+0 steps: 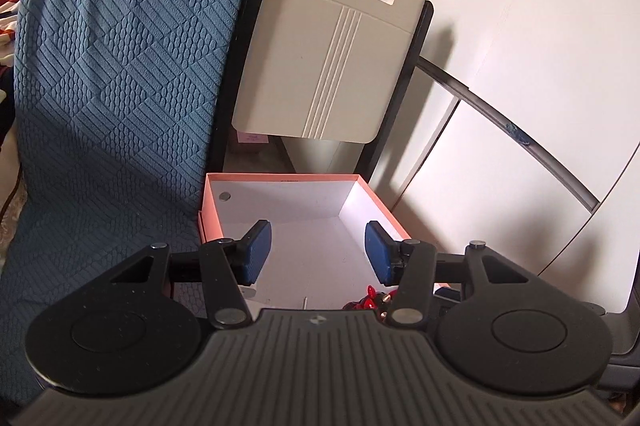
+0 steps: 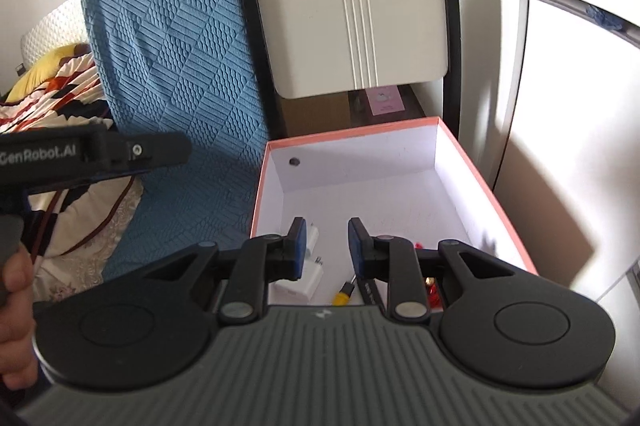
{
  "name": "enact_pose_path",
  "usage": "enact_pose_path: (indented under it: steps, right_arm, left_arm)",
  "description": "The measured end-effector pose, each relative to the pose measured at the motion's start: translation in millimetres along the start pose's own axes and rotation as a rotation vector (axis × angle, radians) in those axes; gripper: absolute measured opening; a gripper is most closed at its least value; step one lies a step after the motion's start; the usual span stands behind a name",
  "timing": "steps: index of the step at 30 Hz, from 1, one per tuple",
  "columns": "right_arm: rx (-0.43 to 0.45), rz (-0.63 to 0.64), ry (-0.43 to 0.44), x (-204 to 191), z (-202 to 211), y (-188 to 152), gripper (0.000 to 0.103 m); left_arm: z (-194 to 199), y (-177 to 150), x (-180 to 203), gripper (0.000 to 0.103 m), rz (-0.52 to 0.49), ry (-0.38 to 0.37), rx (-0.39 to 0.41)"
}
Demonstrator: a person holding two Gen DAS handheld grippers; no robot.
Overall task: Organize rigid objects
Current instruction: 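Raise both open grippers up out of the box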
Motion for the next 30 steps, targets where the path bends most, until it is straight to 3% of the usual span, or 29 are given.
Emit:
enact_pose_path:
  steps: [22, 25, 30]
  right_arm:
    - [-0.024, -0.025, -0.040, -12, 17, -43, 0.027]
    - [-0.028, -0.033, -0.043, -12, 18, -46, 0.027]
    - [-0.025, -0.044, -0.048, -11, 20, -53, 0.027]
  left_arm:
    - [24, -31, -10, 0.057, -0.023, -0.009, -0.023]
    - [24, -35, -14, 0.065, -0.019, 0.000, -0.025]
    - [23, -45, -19, 0.065, -0.024, 0.009, -0.048]
Point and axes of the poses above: each gripper's, at about its wrist camera, not at the fingertips, and z roughly against the way its jaws point, x to its right, y to its top, the point moved 4 cm from there along -z, roughly the way its jaws point, and after that the axes turned 5 degrees about -x, right-handed, at the moved point
